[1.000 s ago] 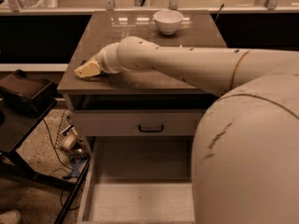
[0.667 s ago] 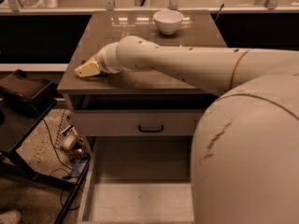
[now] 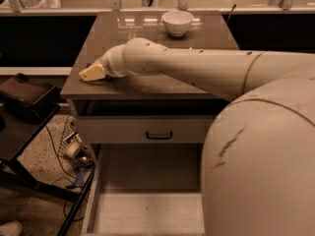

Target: Place rxbar blueberry into middle drawer

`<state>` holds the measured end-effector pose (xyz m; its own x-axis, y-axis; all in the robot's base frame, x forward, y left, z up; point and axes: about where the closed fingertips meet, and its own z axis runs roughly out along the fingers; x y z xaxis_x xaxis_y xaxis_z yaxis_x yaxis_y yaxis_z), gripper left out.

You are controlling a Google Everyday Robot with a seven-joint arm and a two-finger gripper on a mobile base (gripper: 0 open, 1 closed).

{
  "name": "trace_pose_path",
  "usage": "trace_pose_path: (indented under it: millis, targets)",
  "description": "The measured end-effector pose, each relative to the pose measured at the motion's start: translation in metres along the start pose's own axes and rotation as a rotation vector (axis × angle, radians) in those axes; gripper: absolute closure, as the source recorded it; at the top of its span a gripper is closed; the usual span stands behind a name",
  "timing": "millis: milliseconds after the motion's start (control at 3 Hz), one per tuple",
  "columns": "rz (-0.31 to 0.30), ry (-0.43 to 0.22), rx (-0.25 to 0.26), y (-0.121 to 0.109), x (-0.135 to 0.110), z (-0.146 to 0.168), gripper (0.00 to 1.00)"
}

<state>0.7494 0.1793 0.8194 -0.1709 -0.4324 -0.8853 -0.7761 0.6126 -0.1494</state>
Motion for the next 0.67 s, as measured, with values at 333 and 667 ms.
trace_pose_path:
  millis: [333, 667]
  targets:
    - [0.0, 0.0, 0.0, 0.0, 0.0, 0.0, 1.0]
    - [-0.078, 0.024, 0.049, -0.024, -0.01, -0.028, 1.0]
